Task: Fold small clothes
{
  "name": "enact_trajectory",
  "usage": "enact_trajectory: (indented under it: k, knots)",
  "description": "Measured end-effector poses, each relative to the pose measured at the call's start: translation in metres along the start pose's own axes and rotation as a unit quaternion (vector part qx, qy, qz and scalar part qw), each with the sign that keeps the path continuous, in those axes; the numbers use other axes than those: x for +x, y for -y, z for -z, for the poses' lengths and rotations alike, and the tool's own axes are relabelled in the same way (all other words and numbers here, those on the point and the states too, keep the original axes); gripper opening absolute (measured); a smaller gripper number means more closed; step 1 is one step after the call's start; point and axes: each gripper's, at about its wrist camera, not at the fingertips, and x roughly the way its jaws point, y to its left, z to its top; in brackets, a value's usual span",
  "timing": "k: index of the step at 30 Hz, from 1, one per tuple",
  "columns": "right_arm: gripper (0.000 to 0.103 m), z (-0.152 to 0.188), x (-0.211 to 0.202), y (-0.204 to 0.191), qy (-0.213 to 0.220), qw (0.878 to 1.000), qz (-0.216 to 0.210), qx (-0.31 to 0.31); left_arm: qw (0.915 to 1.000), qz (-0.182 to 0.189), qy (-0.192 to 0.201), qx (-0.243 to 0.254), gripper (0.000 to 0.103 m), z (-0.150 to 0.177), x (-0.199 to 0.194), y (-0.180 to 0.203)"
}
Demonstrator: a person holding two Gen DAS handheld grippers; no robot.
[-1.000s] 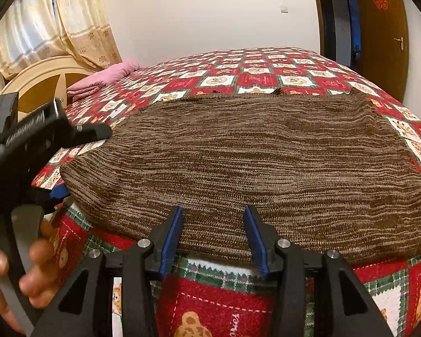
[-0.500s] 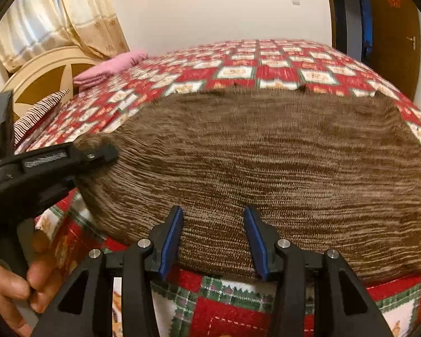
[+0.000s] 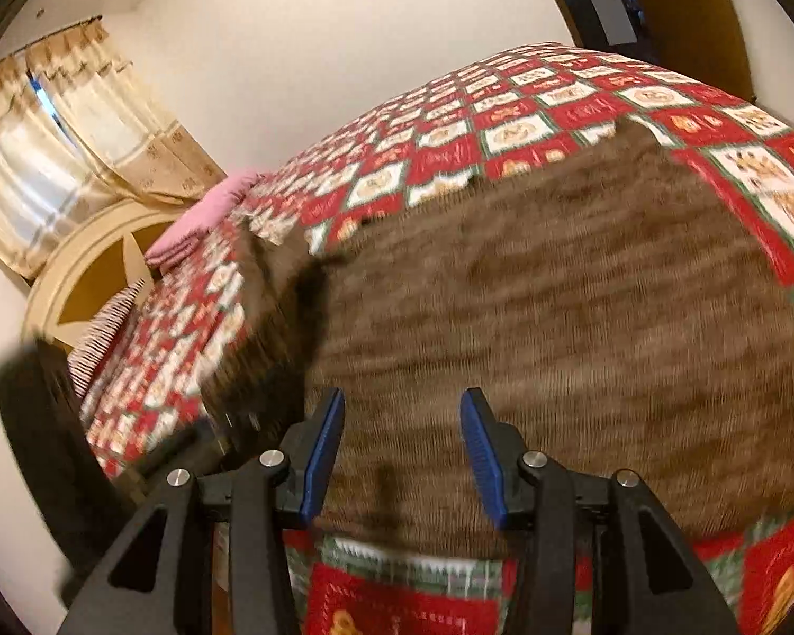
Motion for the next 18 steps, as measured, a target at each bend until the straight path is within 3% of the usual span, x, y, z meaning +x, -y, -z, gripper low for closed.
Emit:
enact_trajectory:
  k: [1, 4, 8, 13, 18]
  knots:
    - [0.049, -0.009, 0.002, 0.0, -0.003, 1.0, -0.016, 0.005, 1.0, 0.003, -0.002, -0.005, 0.015, 0.001, 0.0, -0.002]
    - [0.087, -0.039, 0.021, -0.005, -0.03, 0.995, -0.092, 0.032, 1.0, 0.004, -0.003, -0.005, 0.015, 0.002, 0.001, 0.0]
    - [0.087, -0.066, 0.064, -0.016, -0.078, 0.983, -0.159, 0.053, 0.9999, 0.005, -0.007, -0.008, 0.015, 0.004, 0.003, 0.002]
    - [0.087, -0.072, 0.113, -0.041, -0.124, 0.982, -0.142, 0.016, 0.9998, 0.011, -0.014, -0.014, 0.015, 0.005, 0.006, 0.003]
    - [0.087, -0.081, 0.136, -0.064, -0.131, 0.981, -0.14, -0.024, 0.9994, 0.019, -0.019, -0.02, 0.016, 0.006, 0.007, 0.0]
